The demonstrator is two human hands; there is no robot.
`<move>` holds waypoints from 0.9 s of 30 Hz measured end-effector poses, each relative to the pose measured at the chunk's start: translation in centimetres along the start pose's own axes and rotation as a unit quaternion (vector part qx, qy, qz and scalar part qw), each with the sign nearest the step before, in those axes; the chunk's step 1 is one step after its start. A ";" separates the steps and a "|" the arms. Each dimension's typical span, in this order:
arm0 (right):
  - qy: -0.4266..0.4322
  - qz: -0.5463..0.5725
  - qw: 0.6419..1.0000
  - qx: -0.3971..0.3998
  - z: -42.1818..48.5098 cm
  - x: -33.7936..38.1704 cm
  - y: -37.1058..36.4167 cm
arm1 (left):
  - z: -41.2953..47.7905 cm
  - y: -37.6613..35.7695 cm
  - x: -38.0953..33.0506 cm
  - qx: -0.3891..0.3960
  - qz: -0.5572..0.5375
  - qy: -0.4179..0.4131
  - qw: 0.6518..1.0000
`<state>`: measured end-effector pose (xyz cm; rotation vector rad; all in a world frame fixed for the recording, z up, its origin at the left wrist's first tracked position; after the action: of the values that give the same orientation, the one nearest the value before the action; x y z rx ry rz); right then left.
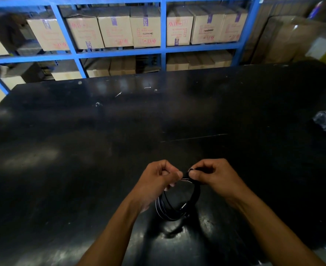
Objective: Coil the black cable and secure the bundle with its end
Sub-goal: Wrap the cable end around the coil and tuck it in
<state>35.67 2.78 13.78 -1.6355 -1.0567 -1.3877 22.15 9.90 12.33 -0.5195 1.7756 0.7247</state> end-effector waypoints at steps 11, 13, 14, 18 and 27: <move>0.046 -0.120 0.985 -0.119 0.3 -0.3 0.3 | 0.1 0.8 0.8 -0.028 -0.029 0.019 0.999; 0.040 -0.130 0.981 -0.136 0.8 -0.1 0.0 | 0.1 1.1 0.8 -0.041 -0.044 0.025 0.998; 0.034 -0.129 0.981 -0.144 1.1 0.0 -0.2 | 0.2 1.5 0.7 -0.049 -0.051 0.028 0.997; 0.005 -0.077 0.991 -0.109 2.3 0.2 -1.8 | 0.2 3.6 1.1 -0.085 -0.099 0.048 0.990; -0.104 0.061 0.993 -0.013 -0.5 -2.3 -8.6 | 0.0 9.7 2.8 -0.138 -0.304 0.053 0.941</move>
<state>27.41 5.45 11.74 -1.8618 -1.0389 -1.1748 14.86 16.90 11.76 -1.2515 1.4866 0.5078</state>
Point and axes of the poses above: each hand's wrist, its own z-axis towards the middle knuckle, its own y-axis out of the back of the hand, x = y × z, the point moved 10 cm from there along z, towards the middle knuckle, and after that the axes turned 13 degrees about z, right-handed, at the moved point
